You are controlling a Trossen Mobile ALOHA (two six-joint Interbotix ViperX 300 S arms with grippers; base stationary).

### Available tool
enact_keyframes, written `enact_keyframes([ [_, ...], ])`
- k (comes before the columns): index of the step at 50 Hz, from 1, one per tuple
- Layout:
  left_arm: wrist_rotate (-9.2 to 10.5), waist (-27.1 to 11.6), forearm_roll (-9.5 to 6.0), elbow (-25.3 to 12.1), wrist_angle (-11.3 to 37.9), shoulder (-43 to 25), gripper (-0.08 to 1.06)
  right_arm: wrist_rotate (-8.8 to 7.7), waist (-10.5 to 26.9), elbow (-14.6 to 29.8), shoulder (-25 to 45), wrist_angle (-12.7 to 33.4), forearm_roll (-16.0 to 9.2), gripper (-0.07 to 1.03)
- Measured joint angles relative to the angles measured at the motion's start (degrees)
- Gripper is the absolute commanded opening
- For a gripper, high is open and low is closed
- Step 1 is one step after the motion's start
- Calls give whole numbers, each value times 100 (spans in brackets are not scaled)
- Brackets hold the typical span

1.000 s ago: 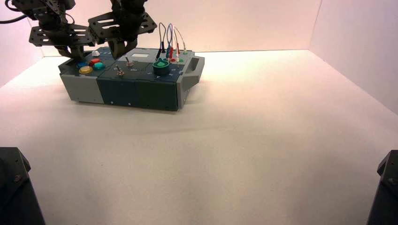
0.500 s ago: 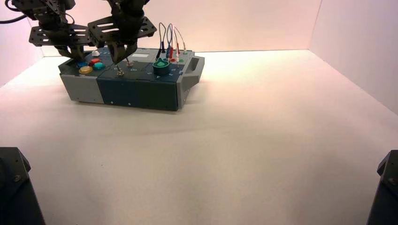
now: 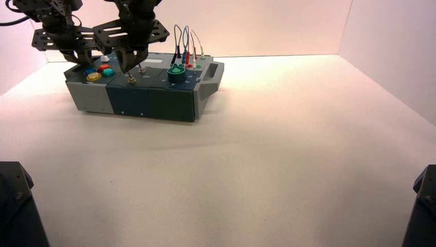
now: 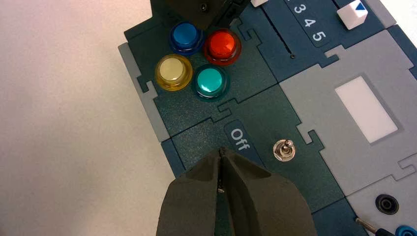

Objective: Flip the bottom switch on with the right gripper.

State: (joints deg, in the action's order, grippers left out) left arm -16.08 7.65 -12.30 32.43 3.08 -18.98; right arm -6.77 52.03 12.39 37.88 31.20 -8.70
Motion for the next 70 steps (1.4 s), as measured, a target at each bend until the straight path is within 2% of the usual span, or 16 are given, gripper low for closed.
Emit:
enact_keyframes([
  [30, 0, 0, 0, 0, 0, 0, -3, 0, 0, 0, -9, 70, 0, -2],
  [61, 0, 9, 0, 9, 0, 0, -3, 0, -35, -422, -264, 123, 62, -2],
  [70, 0, 35, 0, 18, 0, 0, -3, -9, -62, -396, -193, 132, 79, -2],
])
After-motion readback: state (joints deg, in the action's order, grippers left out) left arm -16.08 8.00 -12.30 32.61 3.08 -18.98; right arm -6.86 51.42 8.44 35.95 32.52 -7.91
